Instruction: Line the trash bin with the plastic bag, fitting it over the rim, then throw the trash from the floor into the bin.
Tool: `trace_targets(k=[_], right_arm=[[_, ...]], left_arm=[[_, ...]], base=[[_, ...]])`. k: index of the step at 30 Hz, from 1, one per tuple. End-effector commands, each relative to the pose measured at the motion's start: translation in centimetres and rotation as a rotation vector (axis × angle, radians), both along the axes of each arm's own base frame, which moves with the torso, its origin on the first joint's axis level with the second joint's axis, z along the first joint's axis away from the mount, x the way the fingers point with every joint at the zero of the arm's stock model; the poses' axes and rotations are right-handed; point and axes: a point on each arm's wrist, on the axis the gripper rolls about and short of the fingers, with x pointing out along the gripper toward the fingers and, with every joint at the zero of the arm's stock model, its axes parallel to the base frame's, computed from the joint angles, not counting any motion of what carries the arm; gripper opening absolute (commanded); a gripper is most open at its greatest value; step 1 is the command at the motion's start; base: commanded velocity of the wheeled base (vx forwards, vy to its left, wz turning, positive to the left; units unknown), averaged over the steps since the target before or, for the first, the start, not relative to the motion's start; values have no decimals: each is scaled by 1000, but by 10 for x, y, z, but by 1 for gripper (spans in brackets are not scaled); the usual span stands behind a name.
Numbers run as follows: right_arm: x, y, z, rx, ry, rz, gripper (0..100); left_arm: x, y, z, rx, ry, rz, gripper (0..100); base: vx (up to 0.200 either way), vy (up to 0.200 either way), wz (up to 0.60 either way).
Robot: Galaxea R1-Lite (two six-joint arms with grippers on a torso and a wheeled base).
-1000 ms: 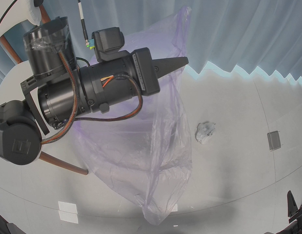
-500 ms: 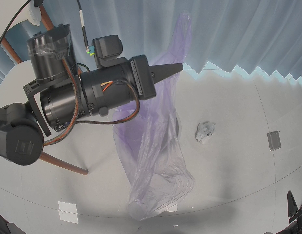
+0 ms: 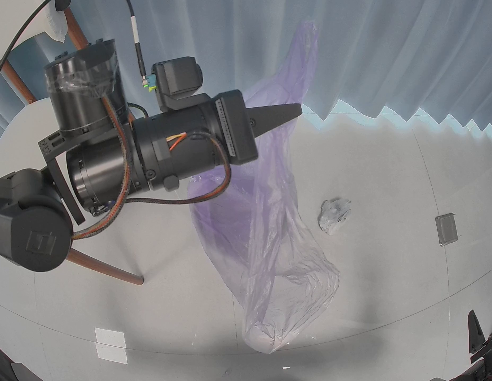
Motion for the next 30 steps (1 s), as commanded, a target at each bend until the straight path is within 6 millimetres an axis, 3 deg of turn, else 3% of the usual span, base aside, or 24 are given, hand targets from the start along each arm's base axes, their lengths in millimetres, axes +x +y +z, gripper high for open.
trace_targets(k=[1, 7, 17, 24, 27, 30], right_arm=[[0, 0, -5, 0, 2, 1, 100], [0, 0, -5, 0, 2, -1, 100], [0, 0, -5, 0, 2, -1, 100], [0, 0, -5, 0, 2, -1, 100], [0, 0, -5, 0, 2, -1, 100], [0, 0, -5, 2, 2, -1, 100]], left_arm=[[-5, -8, -1, 2, 2, -30, 0], [-15, -23, -8, 17, 14, -83, 0], [-8, -19, -11, 23, 14, -53, 0], [18, 15, -29, 80, 30, 93, 0], [42, 45, -34, 115, 2, 216, 0], [58, 56, -41, 126, -10, 275, 0]], base=[[0, 0, 0], [0, 0, 0], [0, 0, 0], [0, 0, 0], [0, 0, 0], [0, 0, 0]])
